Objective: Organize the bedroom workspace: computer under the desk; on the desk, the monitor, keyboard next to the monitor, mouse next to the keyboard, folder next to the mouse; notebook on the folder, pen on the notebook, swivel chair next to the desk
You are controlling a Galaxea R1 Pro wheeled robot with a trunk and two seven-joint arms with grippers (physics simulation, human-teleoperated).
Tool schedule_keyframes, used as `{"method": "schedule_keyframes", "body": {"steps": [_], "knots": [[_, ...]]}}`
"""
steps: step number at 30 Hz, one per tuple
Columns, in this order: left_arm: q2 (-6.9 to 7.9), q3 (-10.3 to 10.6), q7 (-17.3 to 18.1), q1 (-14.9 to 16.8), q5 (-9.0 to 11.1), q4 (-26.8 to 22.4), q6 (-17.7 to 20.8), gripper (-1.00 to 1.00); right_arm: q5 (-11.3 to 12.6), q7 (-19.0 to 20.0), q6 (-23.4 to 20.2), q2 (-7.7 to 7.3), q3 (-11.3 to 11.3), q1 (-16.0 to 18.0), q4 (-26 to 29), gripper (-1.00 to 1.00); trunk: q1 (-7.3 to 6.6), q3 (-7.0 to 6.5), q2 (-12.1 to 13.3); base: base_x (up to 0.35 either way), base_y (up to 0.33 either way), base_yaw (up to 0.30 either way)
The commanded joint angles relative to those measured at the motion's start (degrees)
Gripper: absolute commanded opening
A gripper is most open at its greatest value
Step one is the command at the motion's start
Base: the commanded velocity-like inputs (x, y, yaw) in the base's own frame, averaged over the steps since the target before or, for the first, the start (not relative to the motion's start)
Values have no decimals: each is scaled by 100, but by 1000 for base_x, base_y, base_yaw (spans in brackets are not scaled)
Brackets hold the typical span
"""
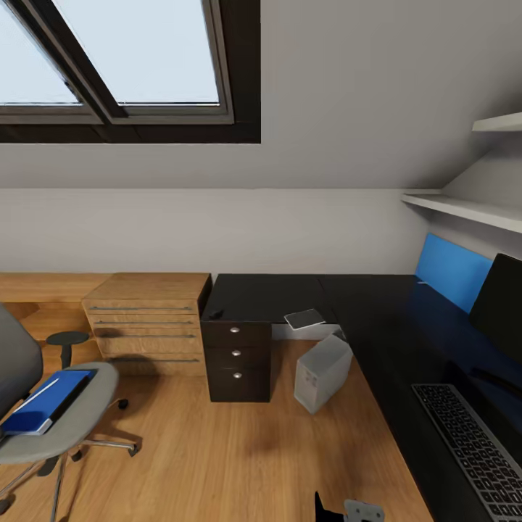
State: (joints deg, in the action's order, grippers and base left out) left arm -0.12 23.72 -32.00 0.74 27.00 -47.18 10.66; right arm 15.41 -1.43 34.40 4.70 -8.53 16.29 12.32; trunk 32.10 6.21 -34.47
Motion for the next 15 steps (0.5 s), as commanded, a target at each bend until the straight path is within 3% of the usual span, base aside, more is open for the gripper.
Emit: {"method": "schedule_keyframes", "body": {"steps": [1, 15], "knots": [[12, 14, -43, 5, 26, -76, 25, 100, 53, -15, 49, 2, -53, 6, -3, 100, 5, 10, -8, 331, 0, 0], [89, -24, -43, 5, 56, -359, 32, 100, 76, -22, 99, 66, -61, 6, -1, 100, 5, 10, -8, 332, 0, 0]]}}
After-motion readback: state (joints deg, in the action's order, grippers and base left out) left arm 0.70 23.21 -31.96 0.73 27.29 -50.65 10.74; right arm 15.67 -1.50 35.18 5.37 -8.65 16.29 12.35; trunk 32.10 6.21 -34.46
